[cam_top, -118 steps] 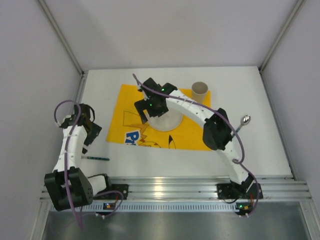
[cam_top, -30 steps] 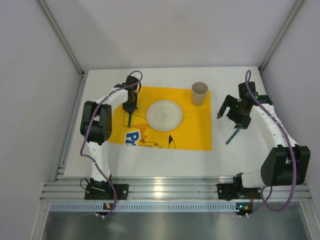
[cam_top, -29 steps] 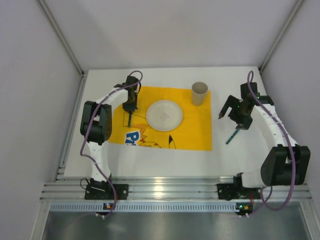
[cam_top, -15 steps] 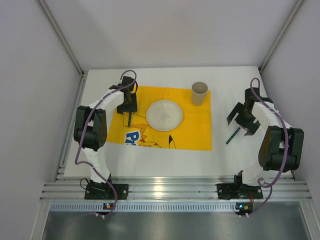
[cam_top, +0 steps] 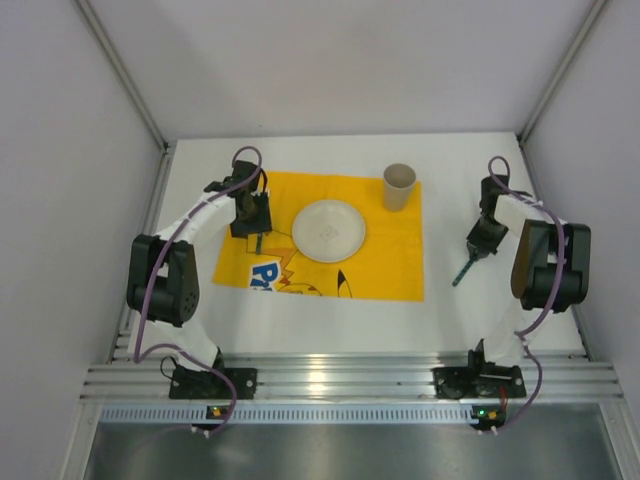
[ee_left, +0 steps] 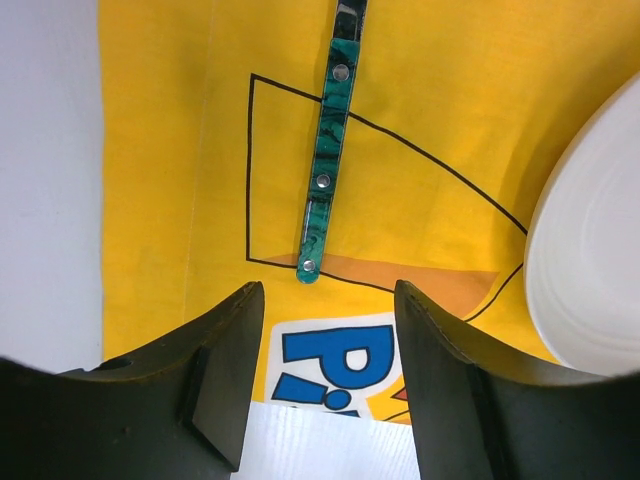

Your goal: Set the dinner table for one person

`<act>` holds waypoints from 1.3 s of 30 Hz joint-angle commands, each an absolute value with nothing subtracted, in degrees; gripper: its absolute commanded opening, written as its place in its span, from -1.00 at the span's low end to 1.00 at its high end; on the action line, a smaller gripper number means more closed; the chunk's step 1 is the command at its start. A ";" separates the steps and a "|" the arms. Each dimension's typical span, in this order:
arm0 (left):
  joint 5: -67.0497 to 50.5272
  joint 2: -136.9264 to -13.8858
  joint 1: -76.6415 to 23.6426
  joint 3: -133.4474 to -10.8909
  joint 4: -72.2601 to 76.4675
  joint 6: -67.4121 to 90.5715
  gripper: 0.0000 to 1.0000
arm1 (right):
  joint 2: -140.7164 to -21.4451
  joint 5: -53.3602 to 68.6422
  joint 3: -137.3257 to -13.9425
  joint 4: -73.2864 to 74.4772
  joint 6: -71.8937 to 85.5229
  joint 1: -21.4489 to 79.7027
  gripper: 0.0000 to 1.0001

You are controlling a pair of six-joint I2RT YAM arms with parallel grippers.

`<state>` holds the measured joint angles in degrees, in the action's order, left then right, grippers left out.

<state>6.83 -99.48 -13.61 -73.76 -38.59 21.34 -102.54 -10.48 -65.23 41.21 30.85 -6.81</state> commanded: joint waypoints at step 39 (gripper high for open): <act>8.61 -88.59 -13.71 -68.20 -36.65 23.91 0.91 | -110.47 -2.46 -80.59 35.24 33.22 28.74 -1.00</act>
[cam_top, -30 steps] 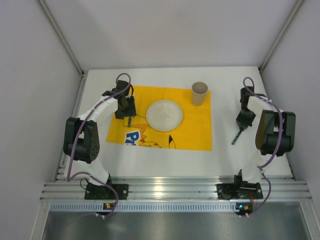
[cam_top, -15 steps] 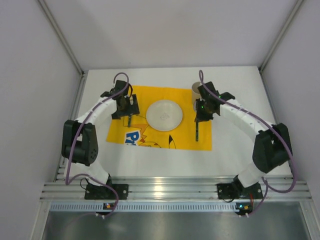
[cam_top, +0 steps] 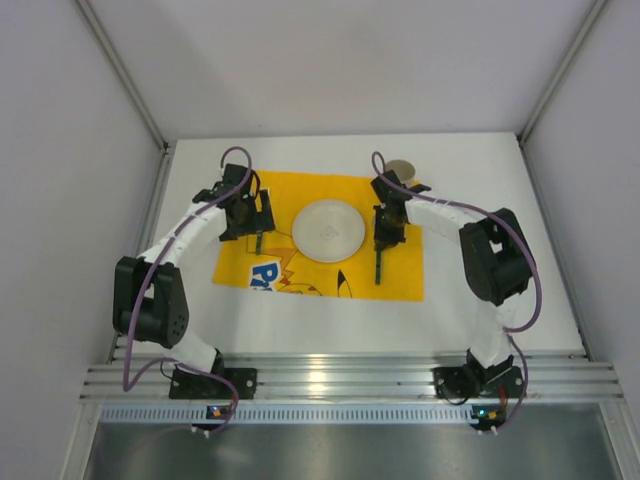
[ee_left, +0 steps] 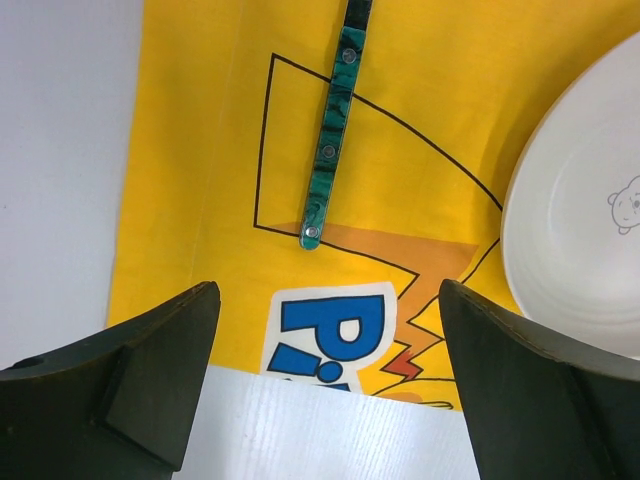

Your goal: Set the dinner table for one person

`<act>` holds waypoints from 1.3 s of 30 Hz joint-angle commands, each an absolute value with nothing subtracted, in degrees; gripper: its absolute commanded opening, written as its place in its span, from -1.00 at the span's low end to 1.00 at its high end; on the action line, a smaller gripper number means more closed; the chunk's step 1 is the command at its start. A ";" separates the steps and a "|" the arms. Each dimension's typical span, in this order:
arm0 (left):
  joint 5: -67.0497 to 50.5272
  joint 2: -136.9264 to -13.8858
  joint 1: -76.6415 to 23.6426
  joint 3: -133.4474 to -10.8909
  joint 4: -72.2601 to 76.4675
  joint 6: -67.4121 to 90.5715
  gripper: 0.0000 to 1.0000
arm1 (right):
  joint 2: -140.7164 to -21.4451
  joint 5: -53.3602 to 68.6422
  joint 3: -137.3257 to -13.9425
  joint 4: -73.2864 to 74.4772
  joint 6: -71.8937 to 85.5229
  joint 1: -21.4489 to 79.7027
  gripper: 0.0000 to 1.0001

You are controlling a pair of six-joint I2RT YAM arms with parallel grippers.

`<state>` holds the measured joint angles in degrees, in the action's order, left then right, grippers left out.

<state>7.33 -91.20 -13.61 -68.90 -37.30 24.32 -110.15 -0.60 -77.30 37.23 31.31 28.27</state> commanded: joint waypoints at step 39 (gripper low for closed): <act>0.61 -82.88 -15.64 -65.92 -35.59 26.98 0.90 | -61.10 -16.16 -78.75 35.87 21.45 40.78 1.00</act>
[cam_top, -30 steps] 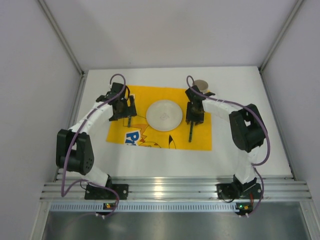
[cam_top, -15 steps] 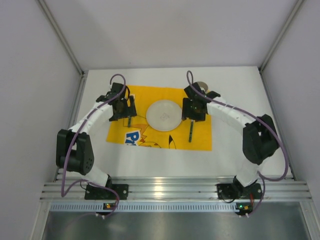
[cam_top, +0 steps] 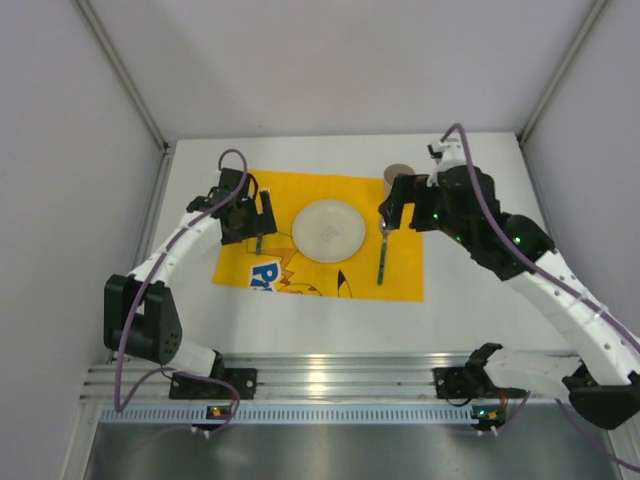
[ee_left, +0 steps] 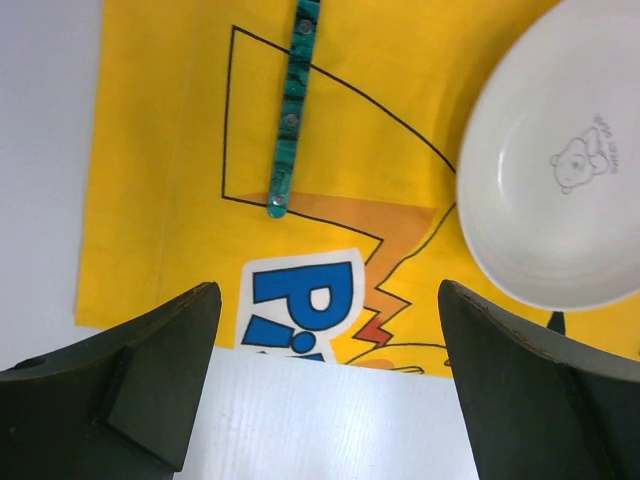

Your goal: Set the dinner table for one person

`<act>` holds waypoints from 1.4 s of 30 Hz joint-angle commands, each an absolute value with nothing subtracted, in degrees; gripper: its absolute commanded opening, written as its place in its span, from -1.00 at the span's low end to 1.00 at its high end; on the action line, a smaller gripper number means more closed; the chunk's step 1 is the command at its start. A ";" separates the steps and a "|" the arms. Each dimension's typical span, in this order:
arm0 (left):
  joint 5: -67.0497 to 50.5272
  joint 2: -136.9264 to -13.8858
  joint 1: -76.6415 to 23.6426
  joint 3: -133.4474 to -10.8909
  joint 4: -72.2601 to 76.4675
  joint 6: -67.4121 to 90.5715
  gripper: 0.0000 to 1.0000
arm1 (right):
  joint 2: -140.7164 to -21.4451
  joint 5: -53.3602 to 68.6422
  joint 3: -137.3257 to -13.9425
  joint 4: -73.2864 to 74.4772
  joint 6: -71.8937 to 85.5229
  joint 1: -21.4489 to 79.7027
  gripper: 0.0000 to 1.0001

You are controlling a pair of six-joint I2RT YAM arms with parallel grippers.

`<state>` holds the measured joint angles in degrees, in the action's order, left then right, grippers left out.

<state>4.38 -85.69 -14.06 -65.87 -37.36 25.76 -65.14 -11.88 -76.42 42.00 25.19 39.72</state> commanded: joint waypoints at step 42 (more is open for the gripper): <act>47.53 -46.40 -38.32 -59.86 -39.48 21.37 0.96 | -10.28 -3.69 -47.11 55.46 37.01 40.69 0.99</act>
